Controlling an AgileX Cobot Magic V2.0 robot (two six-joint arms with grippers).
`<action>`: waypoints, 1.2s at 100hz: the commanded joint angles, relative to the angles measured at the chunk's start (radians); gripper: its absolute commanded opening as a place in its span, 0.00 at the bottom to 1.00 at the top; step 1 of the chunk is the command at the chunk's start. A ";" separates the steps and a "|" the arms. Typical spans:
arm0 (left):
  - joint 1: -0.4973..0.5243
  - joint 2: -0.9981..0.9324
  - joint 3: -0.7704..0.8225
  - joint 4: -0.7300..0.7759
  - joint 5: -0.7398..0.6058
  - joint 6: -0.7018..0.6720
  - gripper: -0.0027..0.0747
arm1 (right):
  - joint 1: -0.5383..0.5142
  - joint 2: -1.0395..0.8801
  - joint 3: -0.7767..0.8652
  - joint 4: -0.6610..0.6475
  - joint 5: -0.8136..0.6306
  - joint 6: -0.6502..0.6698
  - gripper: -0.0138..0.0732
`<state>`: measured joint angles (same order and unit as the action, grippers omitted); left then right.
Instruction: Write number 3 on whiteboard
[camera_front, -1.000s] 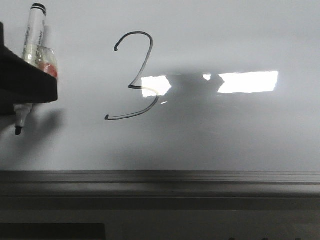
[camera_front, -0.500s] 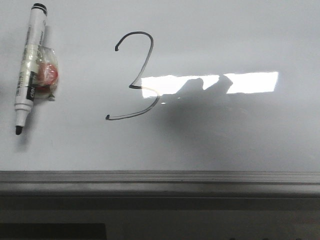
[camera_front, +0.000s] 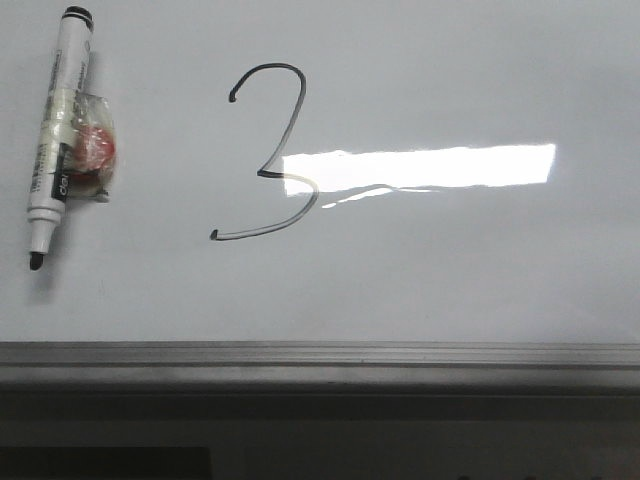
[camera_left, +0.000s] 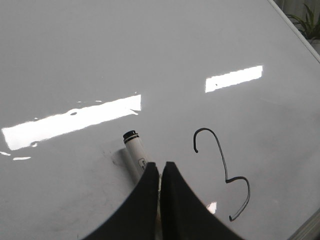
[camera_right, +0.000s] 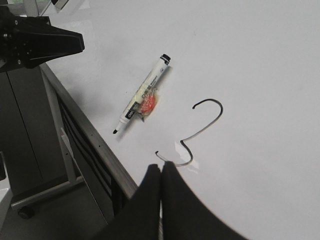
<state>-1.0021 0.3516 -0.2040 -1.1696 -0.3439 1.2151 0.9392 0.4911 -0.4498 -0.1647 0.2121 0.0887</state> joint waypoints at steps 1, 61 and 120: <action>0.000 -0.007 -0.017 0.031 -0.007 0.005 0.01 | -0.009 -0.087 0.042 -0.023 -0.099 -0.008 0.08; 0.000 -0.007 -0.017 0.031 -0.007 0.003 0.01 | -0.009 -0.191 0.099 -0.023 -0.091 -0.008 0.08; 0.201 0.002 -0.017 0.516 0.048 -0.555 0.01 | -0.009 -0.191 0.099 -0.023 -0.091 -0.008 0.08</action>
<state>-0.8813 0.3399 -0.1925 -0.8844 -0.2948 0.9079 0.9392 0.2948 -0.3249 -0.1731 0.2059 0.0887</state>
